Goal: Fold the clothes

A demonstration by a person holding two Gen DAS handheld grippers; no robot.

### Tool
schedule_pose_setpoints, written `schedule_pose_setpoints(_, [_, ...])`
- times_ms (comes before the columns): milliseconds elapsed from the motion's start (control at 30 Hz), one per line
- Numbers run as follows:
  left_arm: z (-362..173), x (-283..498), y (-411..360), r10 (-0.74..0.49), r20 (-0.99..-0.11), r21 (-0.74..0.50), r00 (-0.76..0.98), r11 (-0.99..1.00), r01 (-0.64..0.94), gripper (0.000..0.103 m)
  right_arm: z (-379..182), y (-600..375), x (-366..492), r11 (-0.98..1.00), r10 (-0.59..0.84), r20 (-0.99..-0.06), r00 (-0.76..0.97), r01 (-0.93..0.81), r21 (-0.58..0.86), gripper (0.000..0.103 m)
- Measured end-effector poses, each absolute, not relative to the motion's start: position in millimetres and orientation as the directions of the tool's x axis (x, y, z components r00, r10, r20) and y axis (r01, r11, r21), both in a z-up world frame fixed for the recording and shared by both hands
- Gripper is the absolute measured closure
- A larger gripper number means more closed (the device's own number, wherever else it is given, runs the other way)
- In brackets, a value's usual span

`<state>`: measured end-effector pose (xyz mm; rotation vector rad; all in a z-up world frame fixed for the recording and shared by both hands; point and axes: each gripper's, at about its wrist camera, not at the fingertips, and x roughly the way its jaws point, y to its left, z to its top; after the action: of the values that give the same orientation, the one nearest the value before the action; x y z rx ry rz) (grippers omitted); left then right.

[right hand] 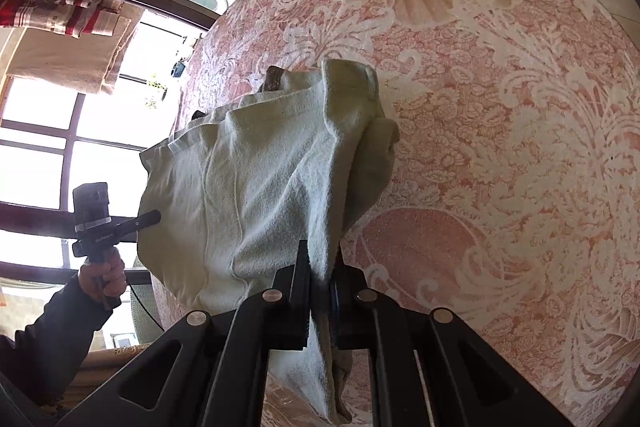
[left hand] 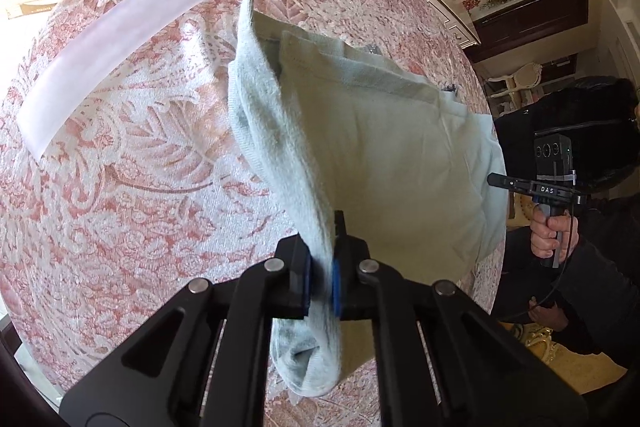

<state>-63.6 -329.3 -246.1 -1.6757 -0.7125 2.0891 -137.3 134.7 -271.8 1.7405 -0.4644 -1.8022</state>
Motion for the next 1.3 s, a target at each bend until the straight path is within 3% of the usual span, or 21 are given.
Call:
schedule_pose_setpoints(333, [-229.9, -61.8, -325.2, 0.592, -0.761, -0.615, -0.267, -0.789, 0.004, 0.095, -255.7, 138.7, -131.3, -0.720, -0.683, -0.730, -0.024, 0.188, 0.668, 0.098])
schedule_pose_setpoints(433, [-217.7, -58.6, -328.0, 0.613, -0.727, -0.645, -0.309, -0.764, -0.001, 0.095, -229.0, 136.6, -129.6, -0.665, -0.739, -0.671, -0.062, 0.224, 0.712, 0.098])
schedule_pose_setpoints(633, [-199.5, -47.7, -334.7, 0.651, -0.671, -0.695, -0.354, -0.719, -0.007, 0.095, -219.7, 133.5, -131.8, -0.664, -0.737, -0.675, -0.049, 0.239, 0.708, 0.098])
schedule_pose_setpoints(867, [-165.5, -24.7, -342.8, 0.652, -0.623, -0.718, -0.432, -0.696, -0.016, 0.095, -176.7, 100.5, -141.9, -0.634, -0.726, -0.687, 0.004, 0.381, 0.673, 0.098])
schedule_pose_setpoints(1067, [-177.1, -18.3, -346.0, 0.648, -0.637, -0.718, -0.418, -0.696, 0.015, 0.096, -159.1, 80.8, -148.2, -0.618, -0.703, -0.709, 0.056, 0.445, 0.648, 0.098])
schedule_pose_setpoints(1300, [-148.6, 1.9, -358.1, 0.631, -0.599, -0.732, -0.493, -0.681, 0.019, 0.096, -149.3, 65.1, -140.2, -0.605, -0.686, -0.722, 0.086, 0.483, 0.633, 0.098])
